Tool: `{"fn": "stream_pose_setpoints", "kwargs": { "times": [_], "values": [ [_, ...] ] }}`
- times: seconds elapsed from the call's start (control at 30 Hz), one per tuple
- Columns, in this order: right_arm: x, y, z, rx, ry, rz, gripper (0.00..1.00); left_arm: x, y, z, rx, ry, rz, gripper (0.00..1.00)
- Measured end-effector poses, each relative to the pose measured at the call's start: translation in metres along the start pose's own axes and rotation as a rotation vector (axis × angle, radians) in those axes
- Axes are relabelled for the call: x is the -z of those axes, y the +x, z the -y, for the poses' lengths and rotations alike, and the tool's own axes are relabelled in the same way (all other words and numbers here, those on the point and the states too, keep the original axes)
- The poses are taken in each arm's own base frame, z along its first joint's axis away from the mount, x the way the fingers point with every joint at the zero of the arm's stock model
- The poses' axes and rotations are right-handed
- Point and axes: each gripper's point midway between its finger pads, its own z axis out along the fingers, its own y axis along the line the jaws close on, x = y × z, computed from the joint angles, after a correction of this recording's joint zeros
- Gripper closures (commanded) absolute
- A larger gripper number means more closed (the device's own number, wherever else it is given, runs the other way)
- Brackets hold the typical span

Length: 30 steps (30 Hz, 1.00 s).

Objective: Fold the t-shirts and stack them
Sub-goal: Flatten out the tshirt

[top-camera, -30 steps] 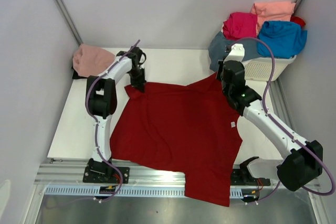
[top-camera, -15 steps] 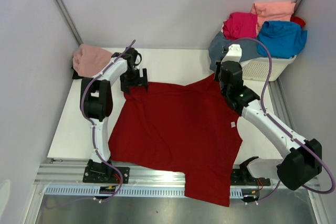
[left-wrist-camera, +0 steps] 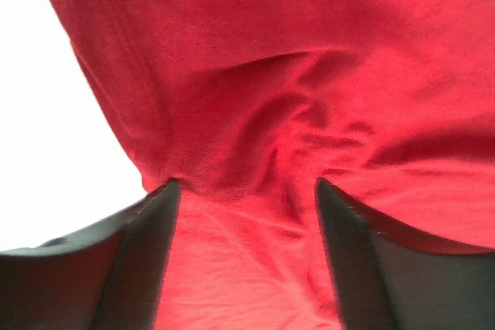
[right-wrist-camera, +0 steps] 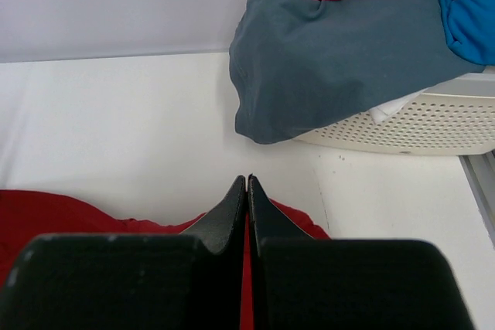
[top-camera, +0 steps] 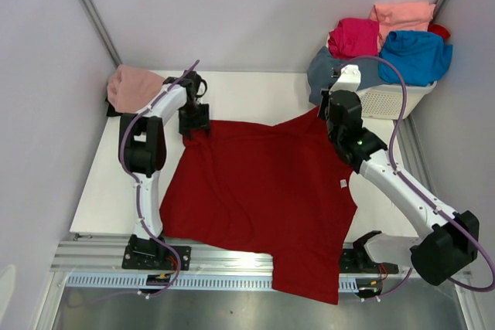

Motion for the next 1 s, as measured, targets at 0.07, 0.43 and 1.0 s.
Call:
{"fn": "stream_pose_setpoints", "kwargs": {
  "times": [0.07,0.43,1.0],
  "values": [
    [0.001,-0.001,0.0,-0.001,0.0,0.002,1.0,-0.002,0.001,-0.001,-0.012,-0.006,-0.015,0.58],
    [0.001,-0.001,0.001,-0.001,-0.001,0.002,1.0,-0.004,0.021,0.012,-0.107,-0.036,-0.085,1.0],
    [-0.002,0.003,0.0,0.013,0.0,-0.009,1.0,0.074,0.111,0.081,-0.376,0.065,0.175,0.89]
  ]
}}
